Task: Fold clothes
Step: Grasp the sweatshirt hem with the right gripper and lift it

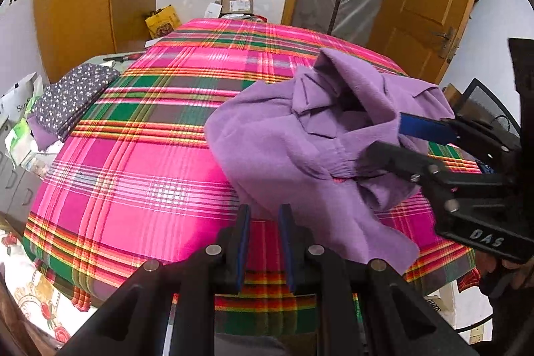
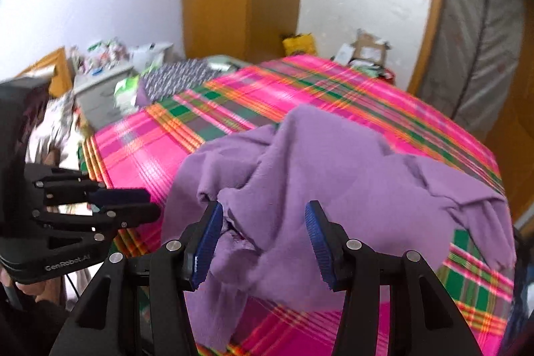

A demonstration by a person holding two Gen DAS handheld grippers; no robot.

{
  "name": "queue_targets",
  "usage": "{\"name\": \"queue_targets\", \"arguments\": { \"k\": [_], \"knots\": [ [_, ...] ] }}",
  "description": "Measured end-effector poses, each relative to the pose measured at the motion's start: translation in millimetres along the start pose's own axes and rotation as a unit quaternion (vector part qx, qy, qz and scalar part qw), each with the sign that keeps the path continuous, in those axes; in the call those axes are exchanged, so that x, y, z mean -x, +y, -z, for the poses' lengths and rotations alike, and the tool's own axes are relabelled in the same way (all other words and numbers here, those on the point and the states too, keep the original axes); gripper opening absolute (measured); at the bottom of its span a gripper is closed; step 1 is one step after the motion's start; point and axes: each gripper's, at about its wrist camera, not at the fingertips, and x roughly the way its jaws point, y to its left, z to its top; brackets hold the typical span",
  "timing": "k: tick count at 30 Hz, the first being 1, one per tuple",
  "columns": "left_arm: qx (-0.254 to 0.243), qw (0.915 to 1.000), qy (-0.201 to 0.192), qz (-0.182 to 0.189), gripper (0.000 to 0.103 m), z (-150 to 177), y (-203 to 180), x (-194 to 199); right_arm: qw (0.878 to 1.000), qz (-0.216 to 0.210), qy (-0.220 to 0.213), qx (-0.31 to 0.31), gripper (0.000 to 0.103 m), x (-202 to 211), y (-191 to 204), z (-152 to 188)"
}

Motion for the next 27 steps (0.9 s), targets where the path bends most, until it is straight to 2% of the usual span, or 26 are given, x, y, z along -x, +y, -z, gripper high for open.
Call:
{"name": "queue_targets", "arguments": {
  "k": [2, 3, 4, 5, 6, 19, 27],
  "knots": [
    [0.001, 1.0, 0.005, -0.002, 0.018, -0.8, 2.6, -3.5, 1.0, -0.004, 0.011, 0.013, 0.053, -8.5, 0.1, -0.9],
    [0.001, 1.0, 0.007, -0.003, 0.018, -1.4, 3.7, -5.5, 1.0, -0.007, 0.016, 0.019, 0.049, -12.8, 0.2, -1.3],
    [0.001, 1.0, 0.009, -0.003, 0.018, -2.3, 4.9, -7.6, 1.0, -0.009, 0.016, 0.021, 0.04, -14.5, -0.6, -1.1],
    [0.002, 0.9999, 0.011, -0.003, 0.018, -3.4, 6.0, -9.8, 1.0, -0.009, 0.014, 0.019, 0.018, -14.8, -3.2, -1.6],
    [0.002, 0.9999, 0.012, -0.003, 0.018, -4.3, 6.6, -11.3, 1.0, -0.008, 0.012, 0.015, 0.009, -15.1, -6.1, -2.1],
    [-0.025, 0.999, 0.037, 0.011, 0.018, -34.2, -0.2, -52.6, 0.996, 0.014, -0.08, -0.048, 0.006, 24.8, -60.3, -27.0],
    [-0.073, 0.9966, 0.037, 0.003, 0.018, -73.5, -18.3, -87.2, 0.99, 0.013, -0.118, -0.081, 0.005, 48.6, -89.7, -37.6]
  ]
}}
